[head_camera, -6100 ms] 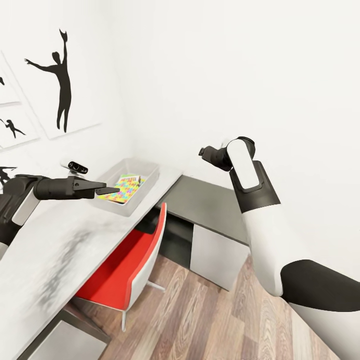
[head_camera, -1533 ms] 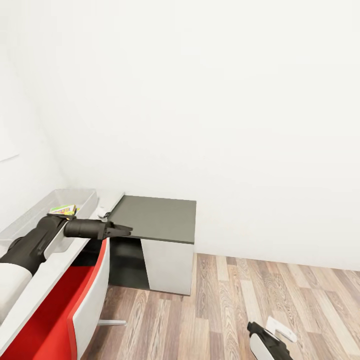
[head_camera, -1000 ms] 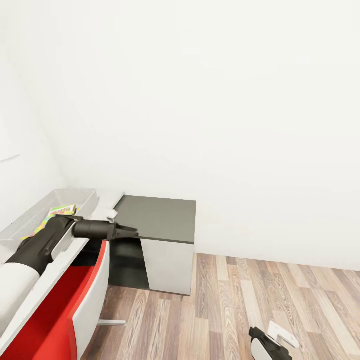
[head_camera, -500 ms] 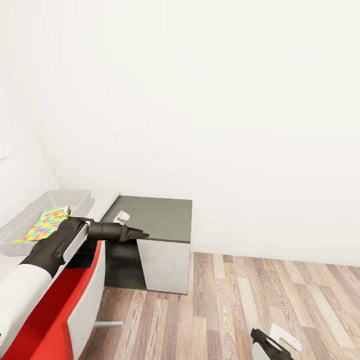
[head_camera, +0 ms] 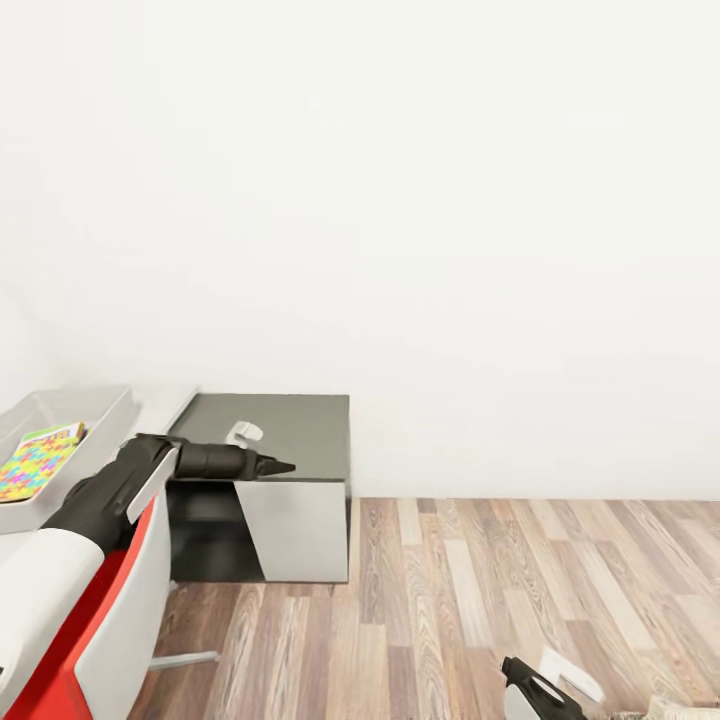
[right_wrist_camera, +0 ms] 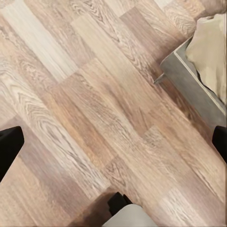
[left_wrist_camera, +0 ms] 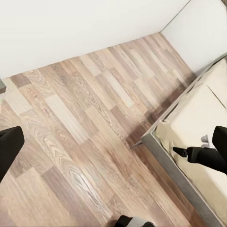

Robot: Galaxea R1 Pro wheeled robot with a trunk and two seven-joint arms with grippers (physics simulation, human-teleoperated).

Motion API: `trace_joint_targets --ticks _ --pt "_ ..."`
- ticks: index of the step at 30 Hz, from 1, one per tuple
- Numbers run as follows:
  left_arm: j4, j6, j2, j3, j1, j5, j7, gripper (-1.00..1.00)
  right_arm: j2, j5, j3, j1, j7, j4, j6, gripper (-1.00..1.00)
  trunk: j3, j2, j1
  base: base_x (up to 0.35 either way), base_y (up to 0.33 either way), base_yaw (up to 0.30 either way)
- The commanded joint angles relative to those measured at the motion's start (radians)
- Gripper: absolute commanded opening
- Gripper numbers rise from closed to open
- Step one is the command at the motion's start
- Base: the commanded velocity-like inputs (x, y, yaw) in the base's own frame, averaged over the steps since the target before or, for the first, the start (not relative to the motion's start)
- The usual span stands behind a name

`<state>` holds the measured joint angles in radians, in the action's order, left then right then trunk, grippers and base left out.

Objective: Put all the toys in the child's room - the three board games (two on the bed and one on the table), the two jigsaw puzzles on the table, and the tennis ball on the table - inside the toy box on the table in the child's room.

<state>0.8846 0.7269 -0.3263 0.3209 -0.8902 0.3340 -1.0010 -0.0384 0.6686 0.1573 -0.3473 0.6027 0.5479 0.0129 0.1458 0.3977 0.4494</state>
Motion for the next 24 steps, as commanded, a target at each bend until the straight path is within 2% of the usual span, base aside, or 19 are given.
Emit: trace_joint_targets --ticks 1,8,11,13,15,16,18,19,21,24 --pt "0.001 0.007 -0.001 0.003 -0.001 0.006 0.006 1.0 -0.001 0.007 0.008 -0.001 0.008 0.001 0.001 1.0 0.004 0.002 0.001 0.0 -0.033 -0.176" --pt "0.001 0.007 -0.001 0.003 -0.001 0.005 0.02 1.0 -0.001 0.006 0.009 -0.001 0.008 0.001 0.001 1.0 0.012 0.002 0.001 0.0 -0.011 -0.153" --pt "0.001 0.007 0.006 0.003 0.001 0.006 0.055 1.0 -0.001 0.006 0.01 -0.001 0.007 0.001 0.001 1.0 0.014 0.002 0.001 0.0 -0.001 -0.045" --pt "0.001 0.007 0.017 0.003 0.005 0.007 0.098 1.0 0.0 0.006 0.011 -0.001 0.007 0.001 0.001 1.0 0.014 0.002 0.001 0.0 -0.001 -0.018" --pt "0.001 0.008 0.035 0.003 0.013 0.007 0.159 1.0 0.0 0.006 0.011 -0.001 0.006 0.0 0.001 1.0 0.014 0.002 0.001 0.0 0.0 -0.084" --pt "0.0 0.009 0.053 0.003 0.021 0.007 0.207 1.0 0.0 0.006 0.011 -0.001 0.006 0.0 0.001 1.0 0.014 0.002 0.001 0.0 0.0 -0.167" --pt "-0.008 0.009 0.099 0.005 0.042 0.006 0.319 1.0 0.0 0.005 0.011 -0.001 0.006 0.0 0.001 1.0 0.014 0.002 0.001 0.0 0.0 -0.127" --pt "-0.014 0.009 0.111 0.005 0.047 0.005 0.348 1.0 0.001 0.005 0.011 -0.001 0.006 0.0 0.001 1.0 0.015 0.002 0.001 0.0 0.0 -0.079" --pt "-0.061 0.005 0.159 0.016 0.058 -0.006 0.458 1.0 0.001 0.005 0.011 -0.001 0.006 0.0 -0.001 1.0 0.015 0.002 0.001 0.0 0.0 -0.042" --pt "-0.115 0.0 0.207 0.046 0.062 -0.018 0.54 1.0 0.001 0.005 0.011 -0.001 0.006 -0.003 -0.003 1.0 0.015 0.002 0.001 0.0 0.0 -0.019"
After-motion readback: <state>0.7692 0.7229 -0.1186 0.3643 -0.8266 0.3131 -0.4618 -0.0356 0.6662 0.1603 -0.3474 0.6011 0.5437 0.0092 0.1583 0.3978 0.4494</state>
